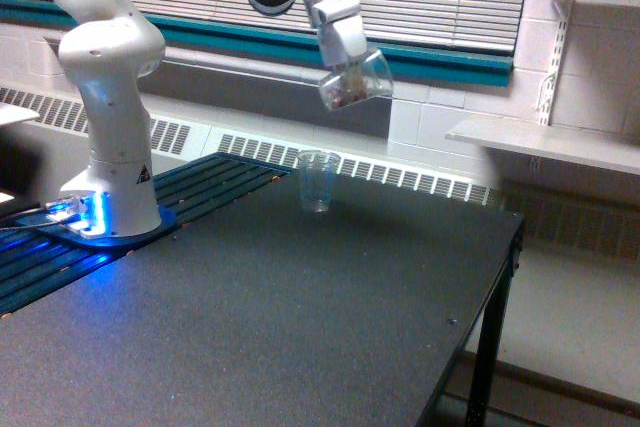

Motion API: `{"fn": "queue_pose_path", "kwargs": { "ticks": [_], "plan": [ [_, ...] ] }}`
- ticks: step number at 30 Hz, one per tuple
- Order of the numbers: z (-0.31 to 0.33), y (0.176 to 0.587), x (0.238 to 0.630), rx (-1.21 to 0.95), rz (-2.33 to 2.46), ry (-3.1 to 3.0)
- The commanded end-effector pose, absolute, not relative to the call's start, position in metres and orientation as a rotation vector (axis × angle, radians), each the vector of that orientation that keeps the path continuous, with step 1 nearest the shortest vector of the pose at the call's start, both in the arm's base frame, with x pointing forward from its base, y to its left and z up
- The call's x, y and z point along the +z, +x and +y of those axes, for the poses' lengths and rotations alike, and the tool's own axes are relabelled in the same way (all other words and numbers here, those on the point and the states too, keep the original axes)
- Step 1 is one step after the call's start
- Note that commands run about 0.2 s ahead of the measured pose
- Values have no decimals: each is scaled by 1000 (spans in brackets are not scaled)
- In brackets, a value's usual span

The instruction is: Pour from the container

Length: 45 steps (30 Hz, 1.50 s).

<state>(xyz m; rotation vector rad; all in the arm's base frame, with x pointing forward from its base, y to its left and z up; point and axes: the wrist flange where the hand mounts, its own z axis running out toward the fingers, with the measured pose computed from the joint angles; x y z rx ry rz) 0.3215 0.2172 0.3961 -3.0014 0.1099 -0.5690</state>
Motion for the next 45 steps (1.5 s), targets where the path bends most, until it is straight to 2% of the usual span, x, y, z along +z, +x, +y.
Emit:
{"fn": "queue_pose_path", "kwargs": {
  "ticks": [1,28,45],
  "plan": [
    [229,298,378,-506,67,-3028],
    [242,235,337,-324,31,-3121],
    [250,216,317,-209,-7,-3181]
  ]
}}
